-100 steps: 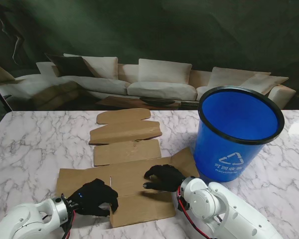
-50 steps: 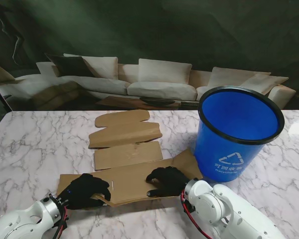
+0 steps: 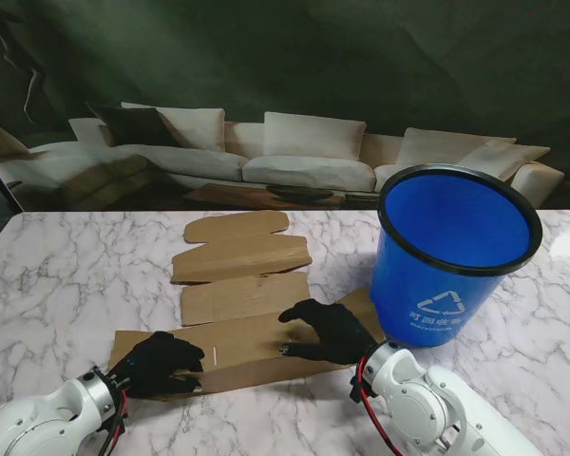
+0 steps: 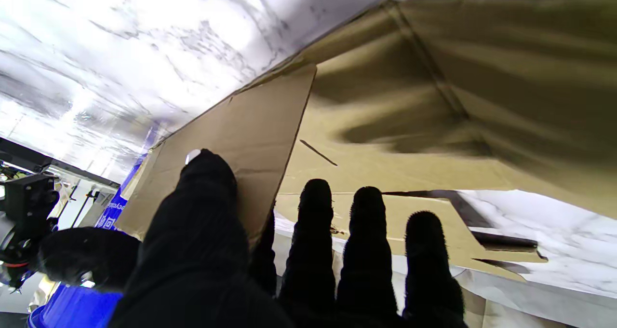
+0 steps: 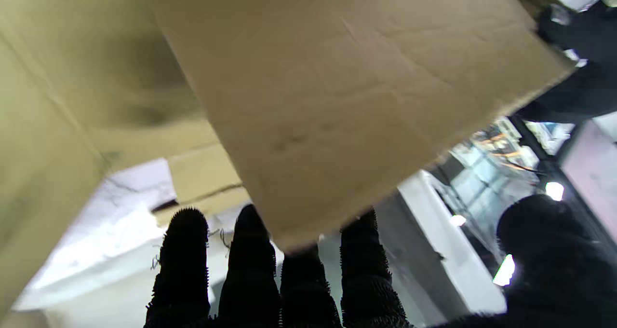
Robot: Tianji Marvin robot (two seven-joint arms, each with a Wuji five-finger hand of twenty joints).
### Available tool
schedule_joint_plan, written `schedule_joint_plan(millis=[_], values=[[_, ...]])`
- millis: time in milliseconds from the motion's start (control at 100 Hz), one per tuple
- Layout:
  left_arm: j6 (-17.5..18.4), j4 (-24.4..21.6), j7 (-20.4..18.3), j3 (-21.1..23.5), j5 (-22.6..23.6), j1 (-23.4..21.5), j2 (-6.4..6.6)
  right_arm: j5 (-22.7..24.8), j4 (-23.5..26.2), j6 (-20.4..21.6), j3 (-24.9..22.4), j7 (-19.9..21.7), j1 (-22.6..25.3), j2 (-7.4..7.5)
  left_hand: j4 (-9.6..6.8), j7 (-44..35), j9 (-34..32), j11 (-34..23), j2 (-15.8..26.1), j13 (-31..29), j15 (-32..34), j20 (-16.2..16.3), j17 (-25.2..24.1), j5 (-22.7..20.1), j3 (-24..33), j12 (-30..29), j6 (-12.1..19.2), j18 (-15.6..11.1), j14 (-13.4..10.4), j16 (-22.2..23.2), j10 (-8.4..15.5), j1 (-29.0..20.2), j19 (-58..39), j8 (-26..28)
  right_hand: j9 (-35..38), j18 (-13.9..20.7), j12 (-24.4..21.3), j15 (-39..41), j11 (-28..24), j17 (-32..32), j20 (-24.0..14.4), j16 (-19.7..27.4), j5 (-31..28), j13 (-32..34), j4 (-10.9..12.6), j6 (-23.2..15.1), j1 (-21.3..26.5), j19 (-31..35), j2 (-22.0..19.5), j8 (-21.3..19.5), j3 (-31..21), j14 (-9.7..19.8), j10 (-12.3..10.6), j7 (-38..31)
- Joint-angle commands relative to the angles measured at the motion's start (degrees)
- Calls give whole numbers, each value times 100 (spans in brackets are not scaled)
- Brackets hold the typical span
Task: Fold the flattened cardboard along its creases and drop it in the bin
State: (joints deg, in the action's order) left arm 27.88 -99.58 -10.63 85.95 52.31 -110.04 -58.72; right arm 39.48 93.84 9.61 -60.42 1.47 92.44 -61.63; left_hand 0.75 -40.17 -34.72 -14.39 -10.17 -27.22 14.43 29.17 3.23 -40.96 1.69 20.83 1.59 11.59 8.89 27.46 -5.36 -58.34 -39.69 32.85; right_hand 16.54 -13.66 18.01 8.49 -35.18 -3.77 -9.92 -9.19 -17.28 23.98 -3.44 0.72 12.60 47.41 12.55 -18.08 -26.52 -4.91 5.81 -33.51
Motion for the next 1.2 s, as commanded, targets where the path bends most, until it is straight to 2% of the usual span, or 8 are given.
schedule_joint_plan(millis=[0, 220, 400, 450, 540, 780, 1060, 1190], values=[[-40, 17, -121, -10, -3, -1, 12, 266, 151, 124, -3, -51, 43, 4, -36, -291, 141, 93, 287, 115, -125, 94, -110, -408, -93, -51, -121, 108, 29, -65, -45, -122, 115, 149, 162, -101, 162, 572, -408, -128, -497, -438, -158, 283, -7, -103, -115, 552, 465, -154, -329, -34, 47, -137], [-58, 8, -177, -24, -6, 21, 20, 794, 132, 95, 250, 184, -148, 107, -41, -258, 154, 120, 302, 133, -143, 84, -118, -396, -87, -69, -103, 112, 25, -83, -39, -115, 183, 207, 741, -158, 577, 2128, -1285, -819, -1267, -1199, -359, 981, -100, -78, 584, 1572, 1839, -465, -1348, 18, -83, -411], [-64, 10, -204, -25, 1, 47, 25, 668, -50, 43, 542, 264, -371, 107, -42, -209, 168, 146, 325, 161, -168, 40, -208, -366, -90, -90, -72, 141, 29, -103, -28, -96, 326, 224, 2283, -245, 1290, 3466, -1765, -1816, -1767, -1865, -1313, 2386, -506, -1021, 1201, 2426, 1804, -864, -2902, 261, -661, -1235], [-60, 14, -168, -27, 49, 57, 23, 485, -99, 70, 594, 246, -417, 87, -35, -165, 183, 167, 347, 170, -187, -9, -202, -345, -106, -111, -48, 140, 24, -124, -33, -82, 464, 238, 2979, -231, 1492, 3923, -1880, -2172, -1872, -2064, -1424, 2886, -1024, -1403, 1676, 2748, 1837, -280, -2813, 266, -807, -2049], [-64, 20, -141, -29, 64, 71, 20, 179, -141, 61, 660, 221, -466, 45, -44, -86, 221, 184, 370, 210, -205, -26, -251, -236, -97, -121, 7, 146, 24, -136, -48, -95, 530, 212, 4162, -276, 1595, 4652, -2164, -2840, -1984, -2306, -1935, 3788, -1172, -1570, 2169, 3299, 1706, 66, -2766, 166, -890, -2660], [-161, -54, -126, 75, 136, 43, 8, -332, -120, -407, 880, 601, -674, 31, -66, 1331, 596, 376, 307, 362, -301, -80, -271, 735, -47, -257, -47, 181, 39, -250, -140, -250, 850, -124, 5717, -631, 1623, 5336, -2260, -3912, -1892, -2329, -2923, 5123, -1169, -330, 2361, 4027, 1734, 659, -2908, -27, -690, -2740], [-269, -251, 286, 401, 439, -143, -57, -486, -650, -1229, 1417, 475, -1210, -89, -60, 2323, 791, 445, 687, 416, -306, -85, -274, 1124, -113, -330, -356, 183, 47, -274, -182, 91, 903, -195, 5576, -578, 1670, 5218, -2275, -3761, -1795, -2266, -2833, 5083, -1153, -396, 2495, 4046, 1658, 676, -2842, -53, -717, -2638], [-300, -345, 346, 640, 376, -259, -89, -521, -832, -1670, 1646, 597, -1438, -103, -70, 2506, 894, 554, 688, 501, -403, -131, -287, 1134, -121, -428, -291, 180, 24, -353, -168, 47, 976, -272, 5035, -538, 1470, 4577, -1771, -3136, -1724, -2114, -2496, 4487, -1134, -496, 2008, 3687, 1371, 943, -2578, -259, -497, -2154]])
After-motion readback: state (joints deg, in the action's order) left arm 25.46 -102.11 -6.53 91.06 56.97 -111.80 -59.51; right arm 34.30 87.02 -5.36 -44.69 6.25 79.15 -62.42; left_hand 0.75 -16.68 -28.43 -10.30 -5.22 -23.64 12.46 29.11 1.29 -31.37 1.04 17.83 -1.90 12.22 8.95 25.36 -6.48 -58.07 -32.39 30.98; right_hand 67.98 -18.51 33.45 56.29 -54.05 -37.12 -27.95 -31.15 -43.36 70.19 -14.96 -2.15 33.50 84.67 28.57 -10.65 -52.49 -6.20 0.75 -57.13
